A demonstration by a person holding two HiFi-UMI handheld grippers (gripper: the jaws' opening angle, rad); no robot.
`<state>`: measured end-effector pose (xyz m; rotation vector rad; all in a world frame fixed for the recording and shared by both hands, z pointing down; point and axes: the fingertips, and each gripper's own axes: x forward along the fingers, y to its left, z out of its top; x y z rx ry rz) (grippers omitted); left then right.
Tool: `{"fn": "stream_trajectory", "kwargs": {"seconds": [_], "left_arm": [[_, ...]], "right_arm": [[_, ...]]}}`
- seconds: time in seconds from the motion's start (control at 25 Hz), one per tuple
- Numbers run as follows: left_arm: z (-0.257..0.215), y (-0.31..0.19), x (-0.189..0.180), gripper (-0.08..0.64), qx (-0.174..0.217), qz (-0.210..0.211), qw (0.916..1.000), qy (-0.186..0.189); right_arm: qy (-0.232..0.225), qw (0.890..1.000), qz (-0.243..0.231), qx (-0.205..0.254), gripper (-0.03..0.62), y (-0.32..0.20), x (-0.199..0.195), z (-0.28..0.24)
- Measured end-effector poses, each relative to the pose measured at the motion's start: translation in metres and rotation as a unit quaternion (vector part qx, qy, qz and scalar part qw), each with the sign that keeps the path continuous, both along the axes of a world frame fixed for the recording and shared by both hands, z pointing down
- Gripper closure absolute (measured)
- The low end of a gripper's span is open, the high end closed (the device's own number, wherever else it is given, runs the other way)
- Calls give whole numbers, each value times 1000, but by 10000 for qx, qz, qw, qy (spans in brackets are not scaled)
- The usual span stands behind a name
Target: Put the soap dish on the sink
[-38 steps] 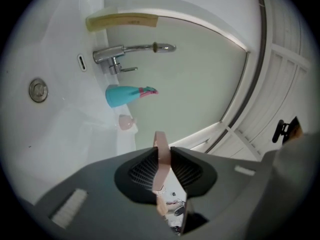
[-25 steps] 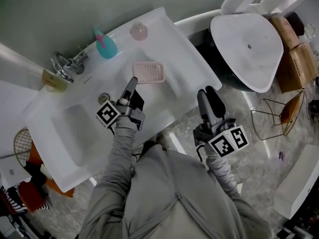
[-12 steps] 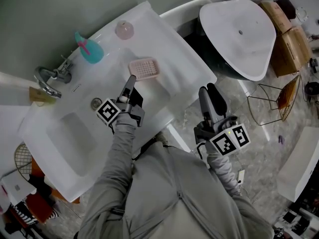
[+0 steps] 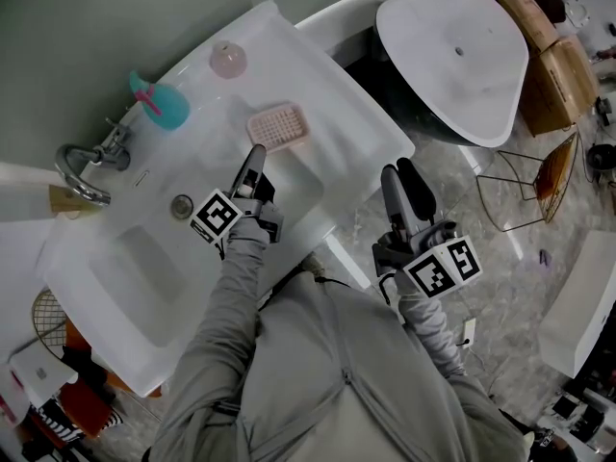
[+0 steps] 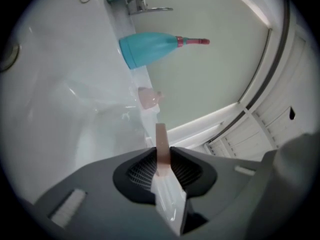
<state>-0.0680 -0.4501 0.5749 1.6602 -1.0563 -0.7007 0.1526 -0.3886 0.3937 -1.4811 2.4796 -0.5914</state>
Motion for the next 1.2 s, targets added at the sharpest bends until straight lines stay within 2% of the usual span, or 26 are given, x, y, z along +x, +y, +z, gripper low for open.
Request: {"fn": "stream_trajectory", "kwargs": {"seconds": [0.2, 0.32, 0.52, 0.76, 1.04, 1.2], "left_arm": [[6, -5, 10, 426, -61, 270, 9946, -998], [8, -11, 13, 426, -81, 404, 9869, -1560], [8, -15, 30, 411, -101, 768, 9705, -2284], [9, -19, 49, 382, -17, 1091, 9562, -2716], [15, -17, 67, 324, 76, 1492, 9259, -3470], [13, -17, 70, 321, 125, 1522, 9230, -3532]], "right_arm": [[-48, 10000, 31, -31, 476, -2, 2, 3], [-69, 10000, 44, -54, 476, -3, 4, 5], [-101, 9999, 96, -65, 476, -2, 8, 5], [-105, 9997, 204, -62, 476, 2, 15, 5], [-93, 9994, 321, -65, 476, 8, 22, 4], [-91, 9994, 339, -55, 476, 11, 24, 3]]}}
